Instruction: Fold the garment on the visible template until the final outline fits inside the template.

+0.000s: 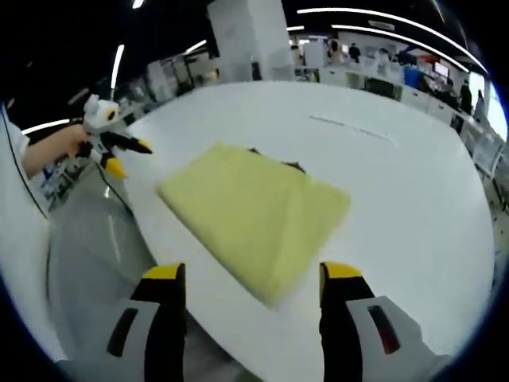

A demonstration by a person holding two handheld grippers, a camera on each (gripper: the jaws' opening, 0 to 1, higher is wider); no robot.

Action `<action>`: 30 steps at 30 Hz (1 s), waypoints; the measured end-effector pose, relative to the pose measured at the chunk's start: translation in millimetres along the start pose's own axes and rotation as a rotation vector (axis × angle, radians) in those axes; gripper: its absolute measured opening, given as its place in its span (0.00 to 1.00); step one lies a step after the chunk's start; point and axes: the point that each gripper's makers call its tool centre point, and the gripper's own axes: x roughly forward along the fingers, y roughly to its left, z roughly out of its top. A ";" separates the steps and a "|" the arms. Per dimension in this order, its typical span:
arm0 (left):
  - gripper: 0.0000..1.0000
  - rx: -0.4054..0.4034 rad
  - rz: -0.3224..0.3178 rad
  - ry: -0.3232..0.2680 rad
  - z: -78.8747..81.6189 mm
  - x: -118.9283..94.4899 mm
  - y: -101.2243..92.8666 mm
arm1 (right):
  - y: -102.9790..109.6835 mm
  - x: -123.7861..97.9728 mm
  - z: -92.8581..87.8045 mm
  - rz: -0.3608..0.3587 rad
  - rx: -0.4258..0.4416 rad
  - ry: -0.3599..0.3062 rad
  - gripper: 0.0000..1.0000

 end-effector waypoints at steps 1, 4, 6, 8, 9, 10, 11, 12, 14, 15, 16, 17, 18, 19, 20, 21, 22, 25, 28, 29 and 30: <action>0.80 -0.002 -0.001 0.001 -1.8 -1.0 -1.0 | 0.4 -2.0 -2.5 -0.002 0.008 -0.002 0.68; 0.82 -0.004 -0.007 0.008 -8.5 -4.1 -4.4 | 1.7 -6.1 -8.1 -0.006 0.022 -0.002 0.68; 0.84 -0.005 -0.008 0.012 -12.4 -6.7 -6.1 | 2.4 -8.8 -11.8 -0.009 0.028 -0.001 0.68; 0.87 -0.012 -0.004 0.009 -15.2 -9.1 -6.8 | 3.4 -12.1 -14.5 -0.014 0.032 0.001 0.68; 0.88 -0.016 -0.003 0.007 -16.4 -9.8 -7.2 | 3.5 -13.4 -15.5 -0.016 0.034 0.000 0.68; 0.89 -0.022 -0.001 0.006 -18.3 -10.8 -7.6 | 3.8 -14.6 -16.4 -0.017 0.036 -0.001 0.68; 0.90 -0.027 0.002 0.007 -20.0 -11.3 -7.8 | 4.0 -15.7 -17.4 -0.019 0.041 -0.004 0.68; 0.90 -0.030 0.003 0.007 -21.4 -11.7 -8.0 | 4.6 -17.0 -19.2 -0.020 0.049 -0.008 0.68; 0.92 -0.036 0.003 0.009 -25.3 -13.0 -8.7 | 5.6 -18.1 -23.5 -0.020 0.067 -0.011 0.68; 0.93 -0.041 0.005 0.010 -27.3 -14.0 -8.9 | 5.2 -18.2 -25.6 -0.020 0.073 -0.010 0.68; 0.94 -0.044 0.006 0.010 -28.7 -14.7 -8.8 | 5.6 -18.8 -28.6 -0.021 0.076 -0.007 0.68; 0.95 -0.049 0.008 0.012 -30.6 -15.7 -8.9 | 6.3 -19.4 -30.0 -0.020 0.079 -0.005 0.68; 0.96 -0.052 0.010 0.012 -31.8 -16.4 -8.8 | 7.4 -20.5 -32.2 -0.019 0.083 -0.003 0.68; 0.98 -0.053 0.011 0.012 -32.4 -16.7 -8.8 | 7.7 -20.9 -33.0 -0.018 0.085 -0.003 0.68; 0.99 -0.058 0.013 0.012 -33.9 -17.4 -8.7 | 8.5 -21.9 -35.2 -0.016 0.089 0.001 0.69; 0.99 -0.063 0.015 0.012 -35.0 -17.9 -8.8 | 8.9 -23.0 -37.6 -0.015 0.094 0.004 0.69; 0.99 -0.066 0.015 0.013 -36.4 -18.7 -9.2 | 9.2 -23.9 -39.9 -0.014 0.098 0.006 0.69; 0.99 -0.076 0.015 0.017 -39.3 -19.1 -10.5 | 8.5 -25.3 -46.1 -0.010 0.111 0.013 0.70; 0.99 -0.077 0.012 0.028 -41.3 -18.8 -12.4 | 7.6 -25.9 -48.1 -0.009 0.121 0.014 0.70; 0.99 -0.076 0.012 0.029 -41.2 -18.4 -12.5 | 7.2 -26.0 -47.8 -0.009 0.122 0.012 0.70; 0.99 -0.076 0.012 0.030 -40.8 -18.1 -12.3 | 6.6 -25.8 -47.5 -0.010 0.124 0.010 0.70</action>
